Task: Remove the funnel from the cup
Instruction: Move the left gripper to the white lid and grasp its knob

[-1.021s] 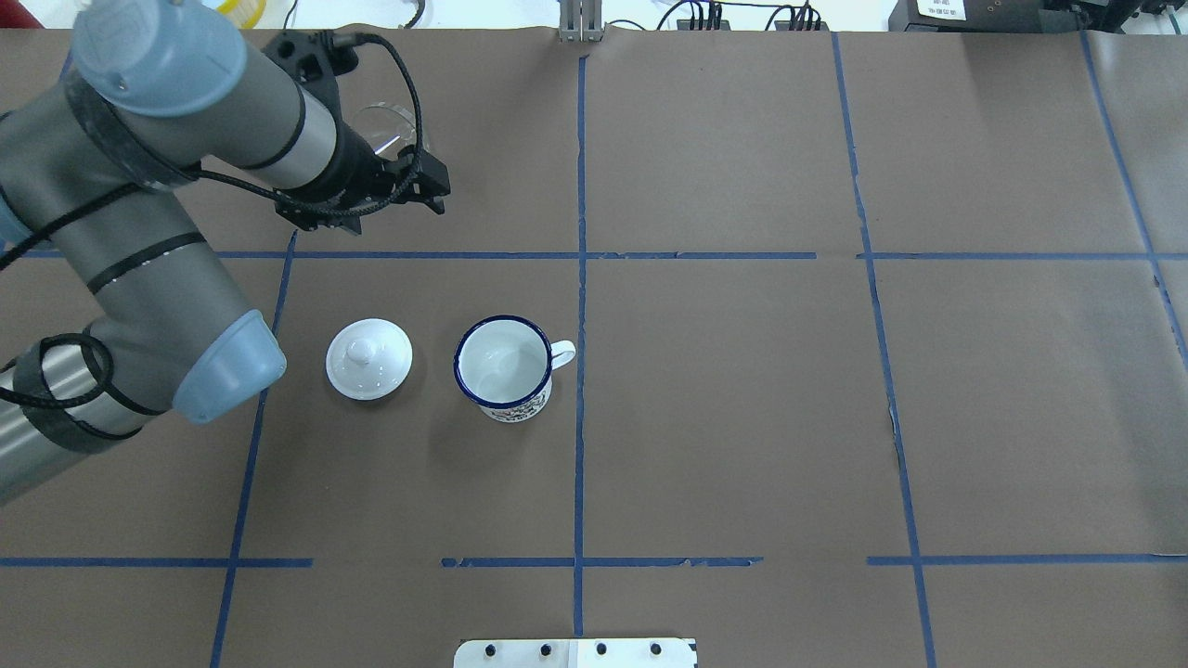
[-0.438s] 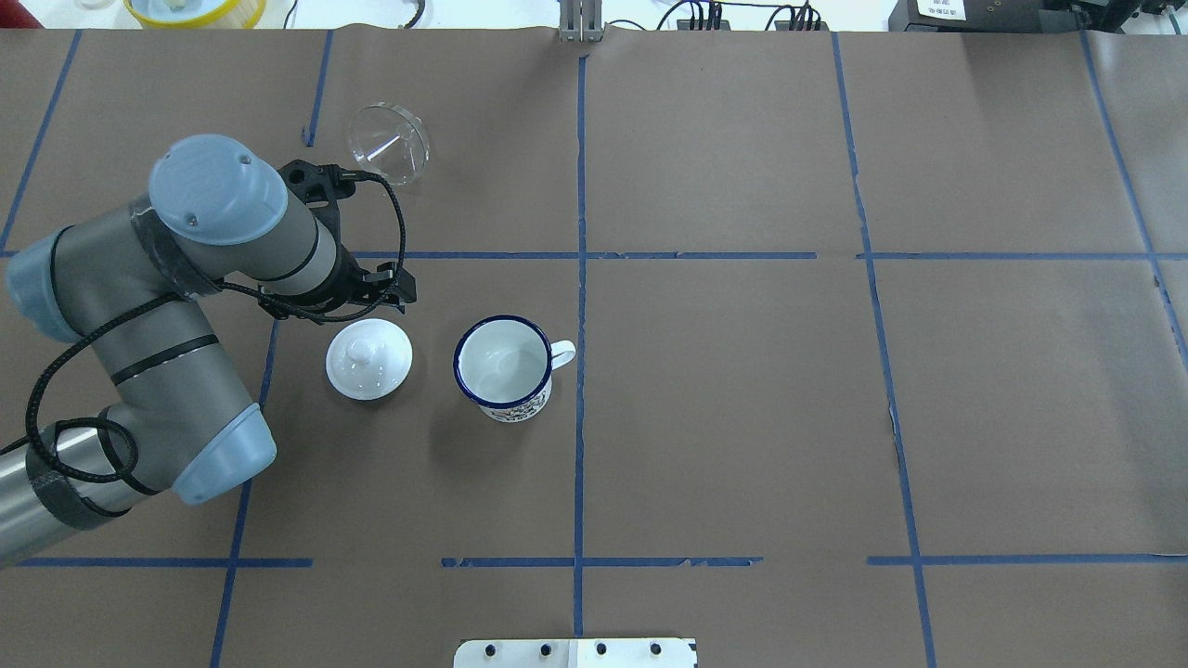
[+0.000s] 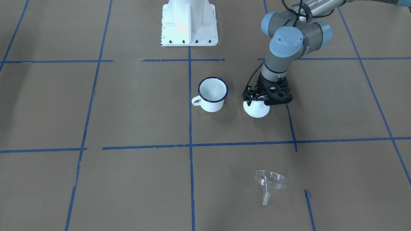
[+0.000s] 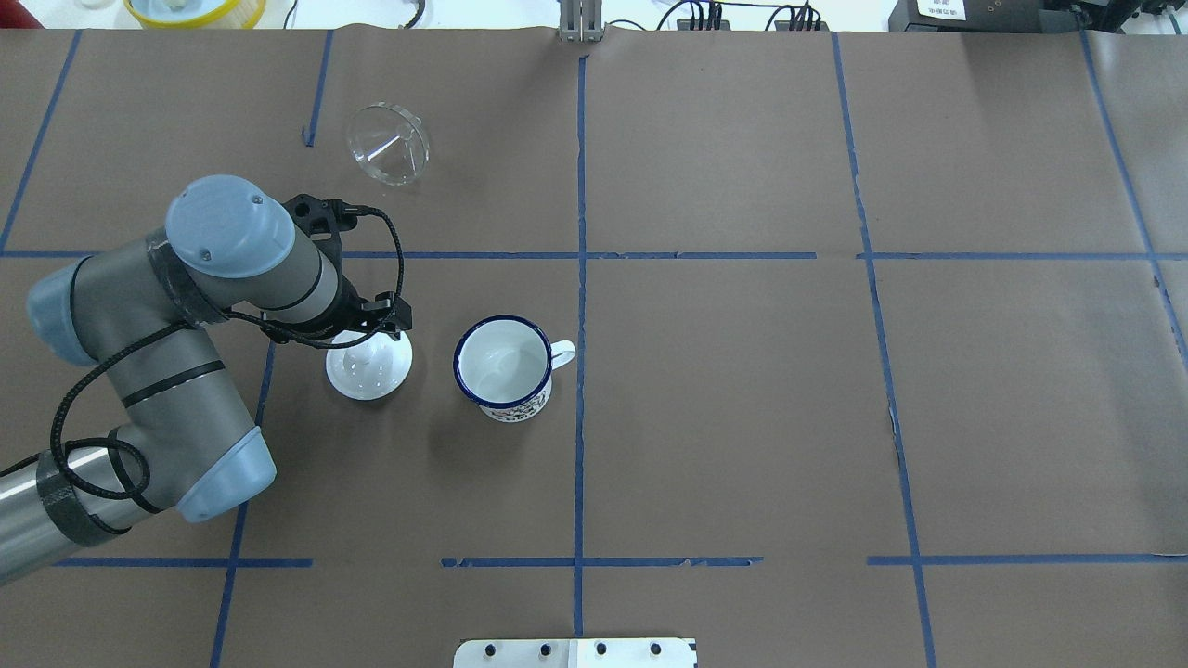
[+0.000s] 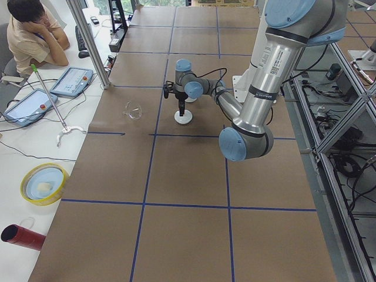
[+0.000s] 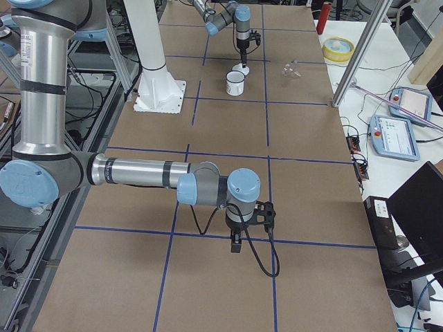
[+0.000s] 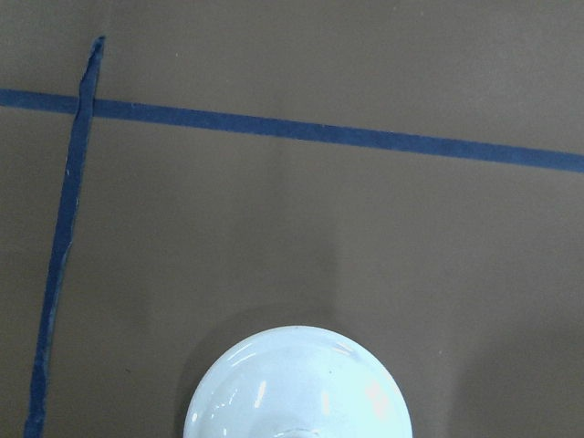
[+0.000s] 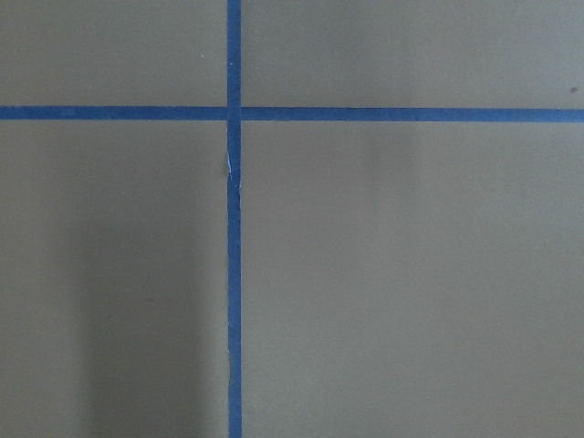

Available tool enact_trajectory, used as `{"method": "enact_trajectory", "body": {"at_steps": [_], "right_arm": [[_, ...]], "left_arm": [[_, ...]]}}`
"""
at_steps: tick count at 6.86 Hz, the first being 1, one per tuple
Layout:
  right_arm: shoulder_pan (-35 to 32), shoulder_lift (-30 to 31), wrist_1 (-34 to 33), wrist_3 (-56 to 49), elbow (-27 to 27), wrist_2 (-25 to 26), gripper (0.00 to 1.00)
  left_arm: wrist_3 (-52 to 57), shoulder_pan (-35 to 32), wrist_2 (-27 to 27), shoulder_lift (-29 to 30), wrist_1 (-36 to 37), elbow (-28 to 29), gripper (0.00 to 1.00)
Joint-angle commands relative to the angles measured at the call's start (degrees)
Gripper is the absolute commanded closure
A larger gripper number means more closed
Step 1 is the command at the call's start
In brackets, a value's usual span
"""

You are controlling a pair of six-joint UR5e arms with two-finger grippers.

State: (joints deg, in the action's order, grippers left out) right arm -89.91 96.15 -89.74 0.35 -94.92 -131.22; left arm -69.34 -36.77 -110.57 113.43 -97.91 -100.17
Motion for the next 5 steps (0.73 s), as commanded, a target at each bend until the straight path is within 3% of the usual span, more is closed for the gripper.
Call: {"method": "enact_trajectory", "body": {"at_steps": [1,2,4,5], "right_arm": [[0.0,0.0,0.0,0.0,0.0,0.0,0.00],[0.0,0.0,0.0,0.0,0.0,0.0,0.00],[0.0,0.0,0.0,0.0,0.0,0.0,0.00],[0.0,0.0,0.0,0.0,0.0,0.0,0.00]], "left_arm": [[0.1,0.6,0.0,0.0,-0.2,0.2,0.02],[0.2,0.6,0.0,-0.1,-0.2,0.2,0.10],[0.2,0.6,0.1,0.0,-0.1,0.2,0.95],[0.2,0.6,0.1,0.0,-0.1,-0.1,1.00]]}}
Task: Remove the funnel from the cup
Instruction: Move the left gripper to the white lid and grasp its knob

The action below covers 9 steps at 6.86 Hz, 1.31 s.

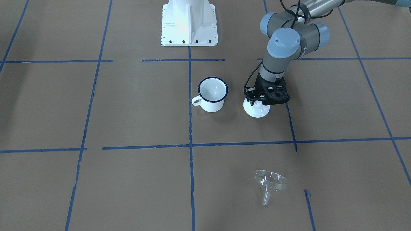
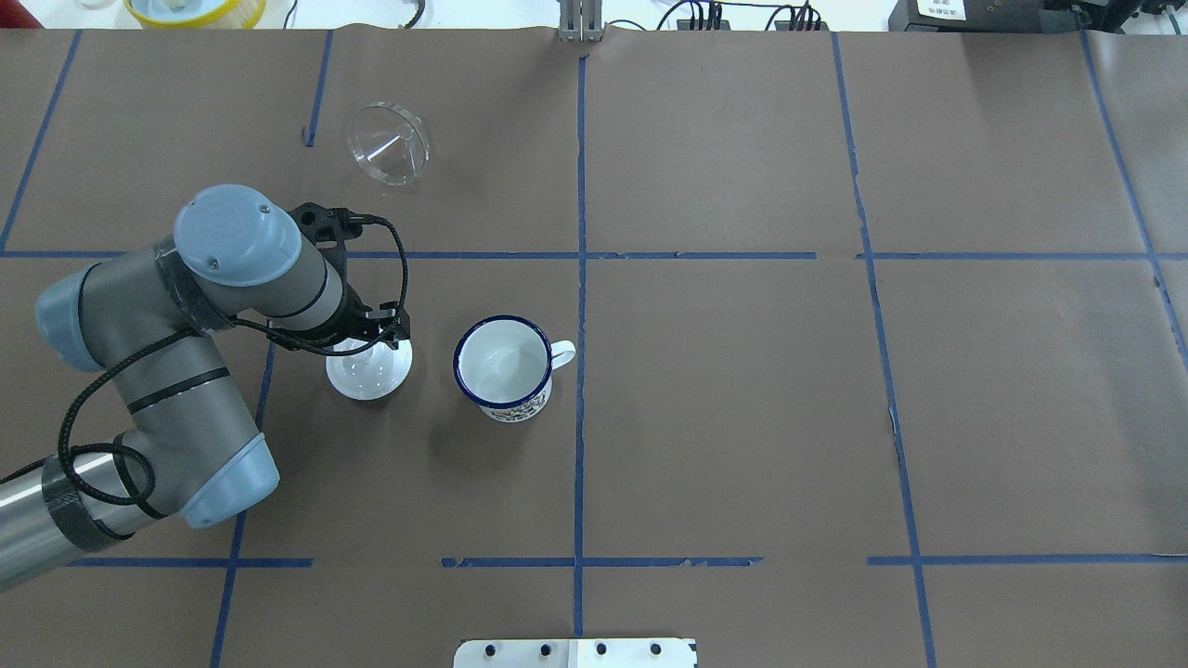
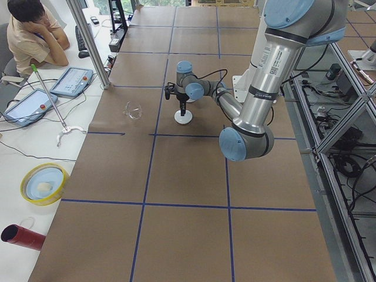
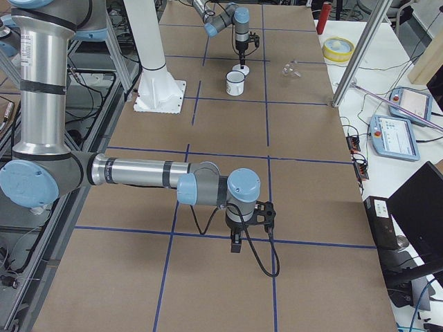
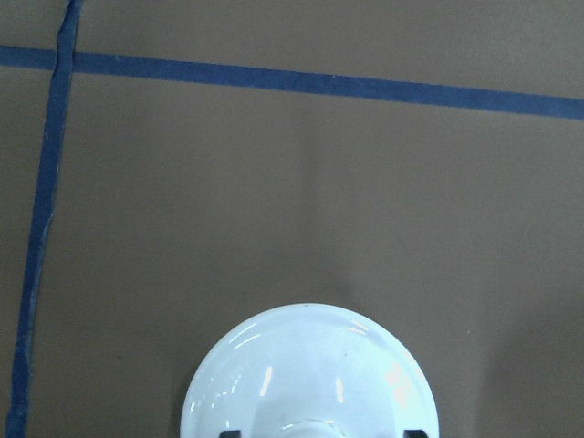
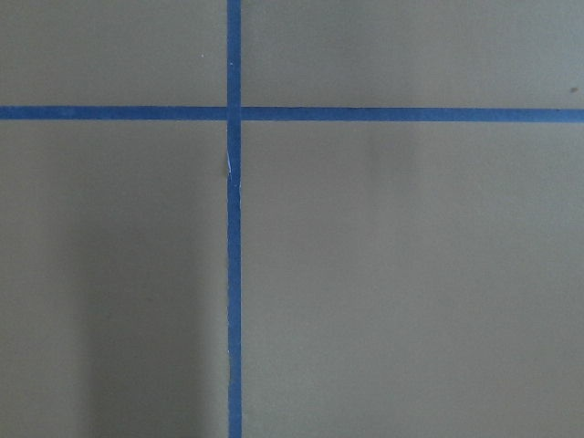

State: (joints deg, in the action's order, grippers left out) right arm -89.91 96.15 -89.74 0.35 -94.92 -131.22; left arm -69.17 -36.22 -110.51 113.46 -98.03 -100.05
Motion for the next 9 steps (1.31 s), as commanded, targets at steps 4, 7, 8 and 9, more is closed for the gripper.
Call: {"method": "enact_trajectory", "body": {"at_steps": [4,7,8,9], "right_arm": [[0.0,0.0,0.0,0.0,0.0,0.0,0.00],[0.0,0.0,0.0,0.0,0.0,0.0,0.00],[0.0,0.0,0.0,0.0,0.0,0.0,0.00],[0.0,0.0,0.0,0.0,0.0,0.0,0.00]], "left_arm": [[0.1,-0.7,-0.3,0.6,8.4,-8.5,1.00],[-2.4,-0.5,-0.7,14.5,27.2,-12.2,1.00],[-7.0,-0.2,-0.8,17.6,27.3,-10.0,1.00],[-10.4,0.5,-0.8,22.3,27.1,-4.4,1.00]]}}
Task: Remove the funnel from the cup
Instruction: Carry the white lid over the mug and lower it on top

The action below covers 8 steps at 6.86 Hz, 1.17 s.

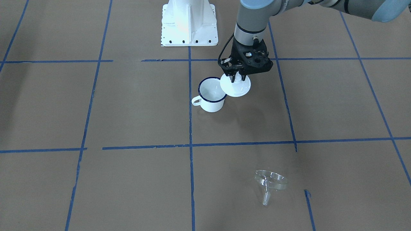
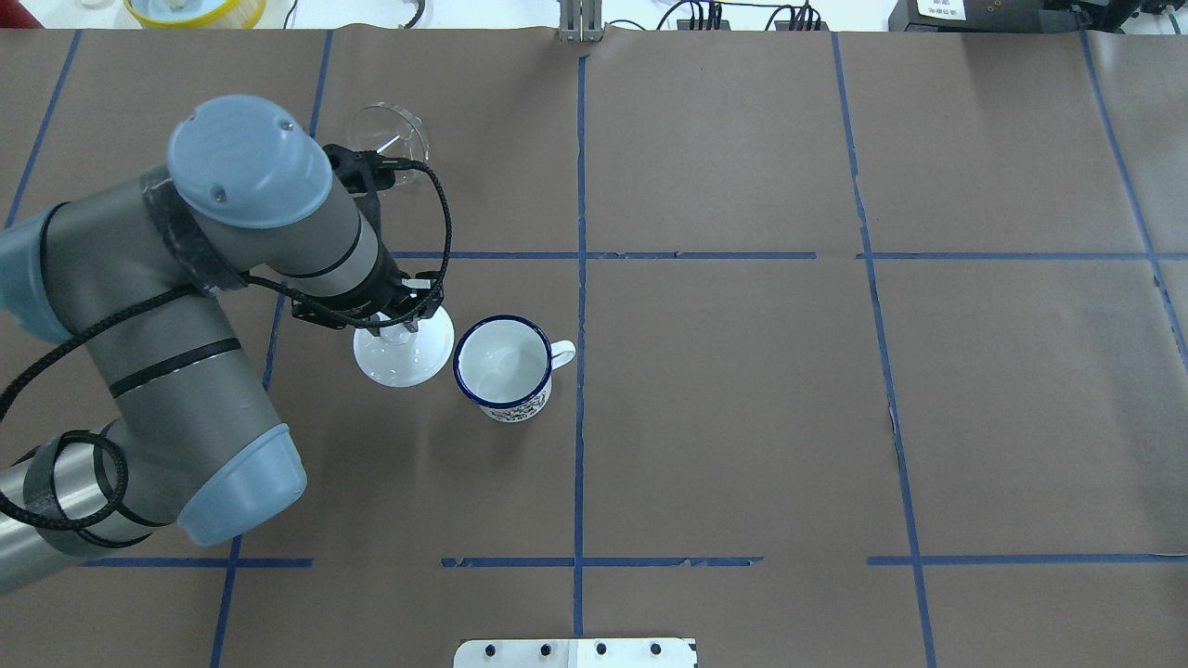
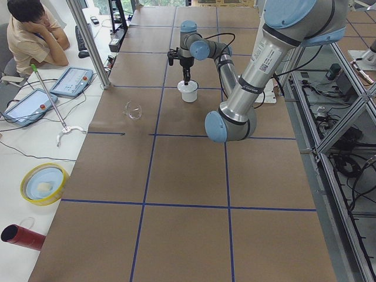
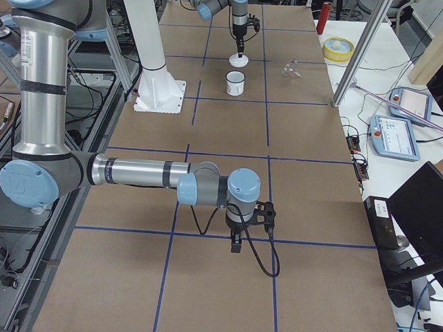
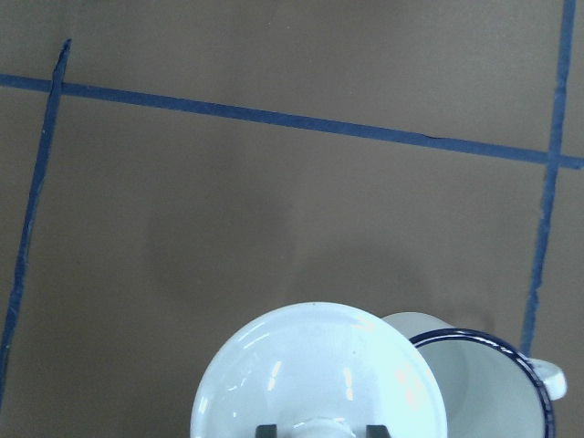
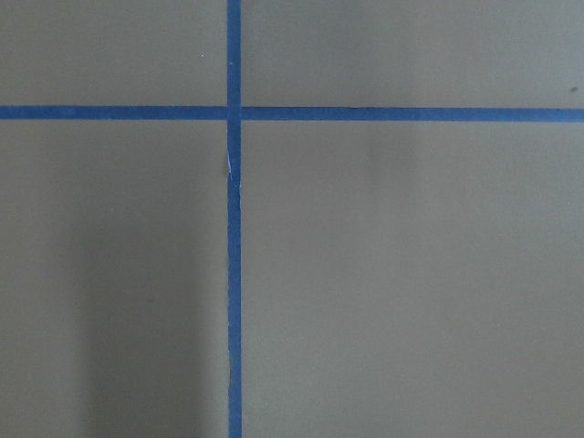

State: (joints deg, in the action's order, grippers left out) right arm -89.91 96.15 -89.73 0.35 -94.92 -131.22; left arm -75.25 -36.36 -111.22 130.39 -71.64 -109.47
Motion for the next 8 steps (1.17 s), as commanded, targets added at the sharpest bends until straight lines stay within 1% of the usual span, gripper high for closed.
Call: {"method": "enact_trajectory", "body": {"at_steps": [1,3,5,8], "right_arm": [[0.0,0.0,0.0,0.0,0.0,0.0,0.00],[0.0,0.0,0.0,0.0,0.0,0.0,0.00],[0.0,0.0,0.0,0.0,0.0,0.0,0.00],[0.0,0.0,0.0,0.0,0.0,0.0,0.00]], "left_arm": [[-5.6,1.6,-0.1,8.2,0.5,9.5,1.00],[-5.6,2.5,0.0,7.6,0.4,10.2,1.00],[-5.3,2.7,-0.1,6.2,-1.4,9.3,1.00],[-5.3,3.5,0.0,5.8,-2.3,9.8,1.00]]}}
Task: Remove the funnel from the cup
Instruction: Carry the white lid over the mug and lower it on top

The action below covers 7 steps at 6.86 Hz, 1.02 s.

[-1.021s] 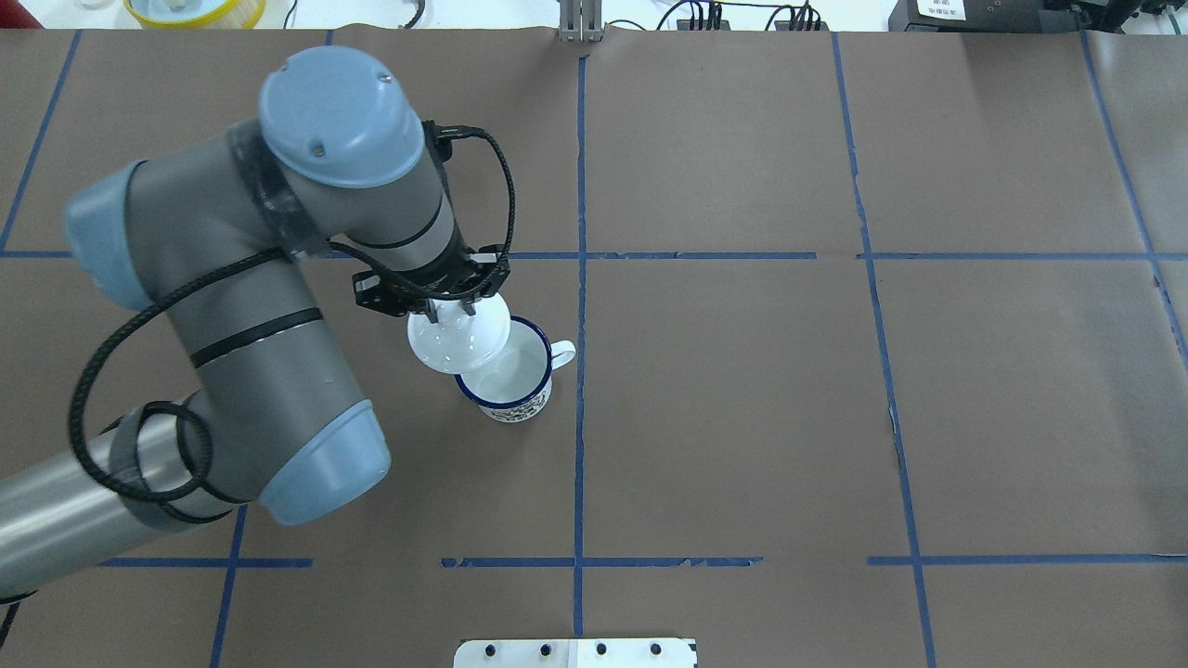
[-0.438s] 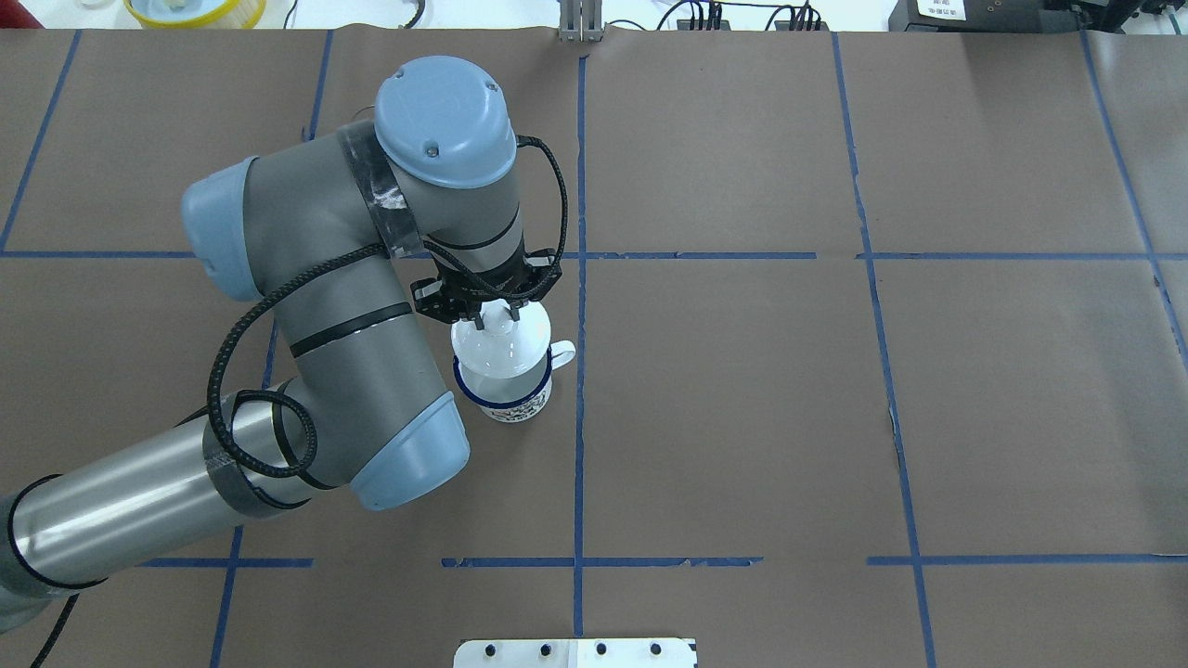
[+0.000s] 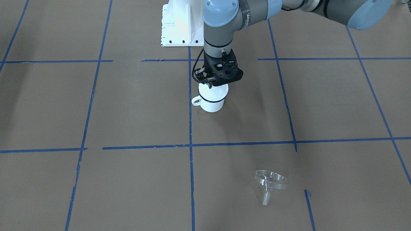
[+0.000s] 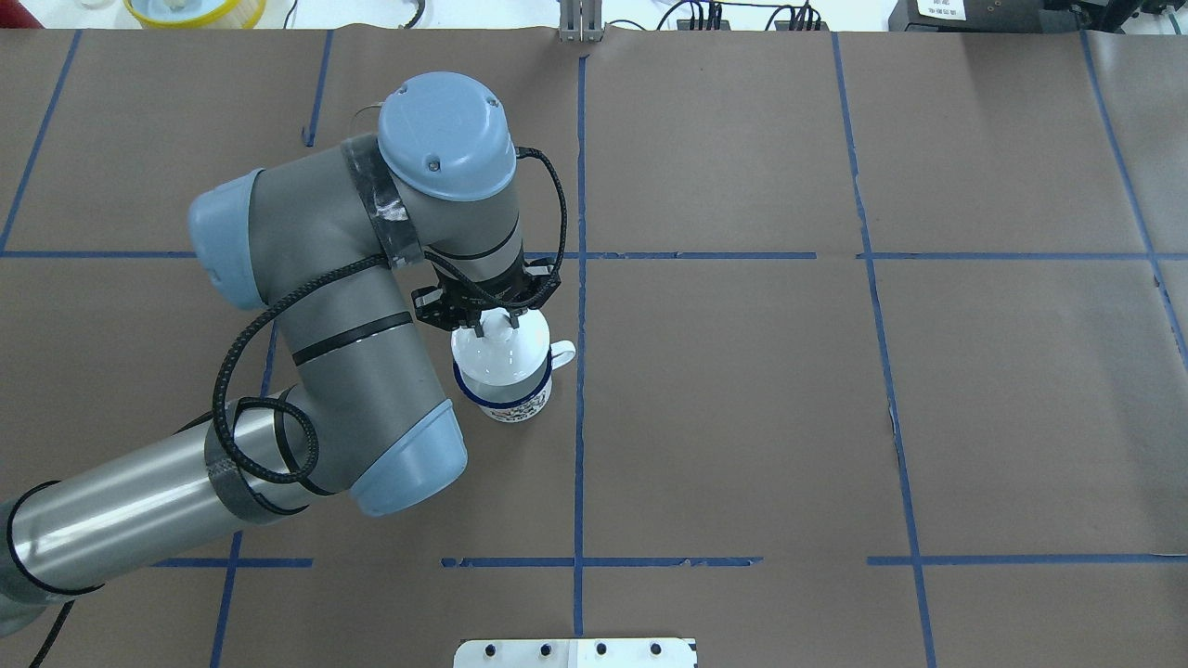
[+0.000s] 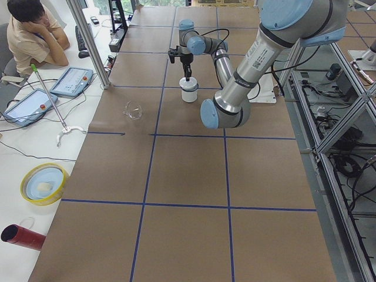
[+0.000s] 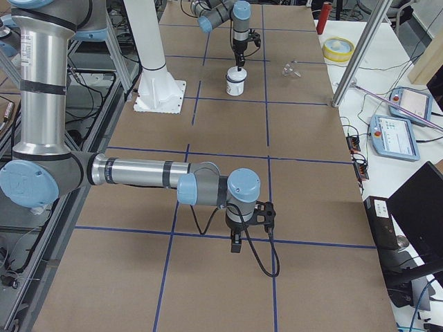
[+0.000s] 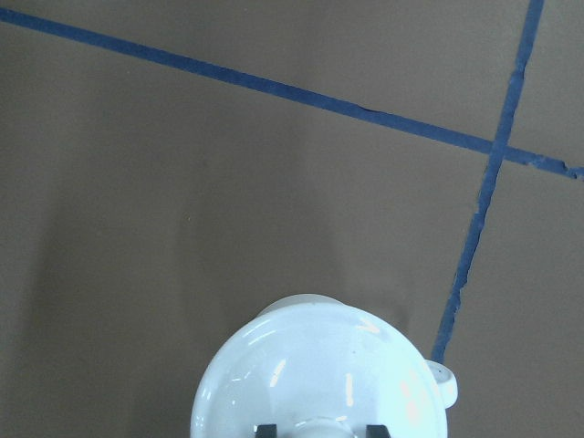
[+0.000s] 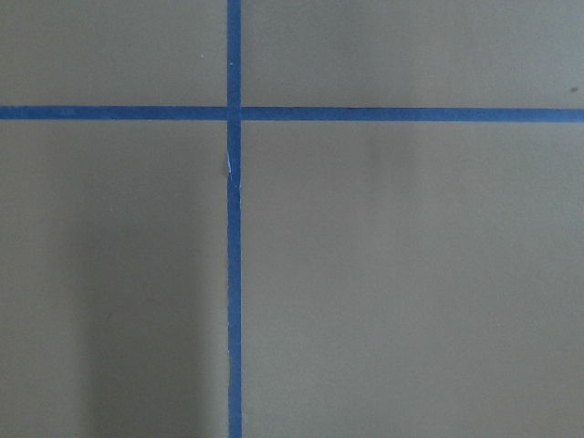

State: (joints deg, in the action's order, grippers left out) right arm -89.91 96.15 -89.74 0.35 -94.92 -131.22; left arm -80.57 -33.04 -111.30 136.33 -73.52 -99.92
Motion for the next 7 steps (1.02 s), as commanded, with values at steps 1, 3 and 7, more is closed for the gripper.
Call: {"method": "enact_trajectory", "body": {"at_steps": [1,3,7], "right_arm": [[0.0,0.0,0.0,0.0,0.0,0.0,0.00],[0.0,0.0,0.0,0.0,0.0,0.0,0.00],[0.0,0.0,0.0,0.0,0.0,0.0,0.00]], "left_arm": [[0.1,0.2,-0.1,-0.2,-0.4,0.1,1.00],[0.1,0.2,-0.1,-1.3,-0.4,-0.6,1.00],[0.1,0.5,0.0,-1.3,-1.9,0.2,1.00]]}}
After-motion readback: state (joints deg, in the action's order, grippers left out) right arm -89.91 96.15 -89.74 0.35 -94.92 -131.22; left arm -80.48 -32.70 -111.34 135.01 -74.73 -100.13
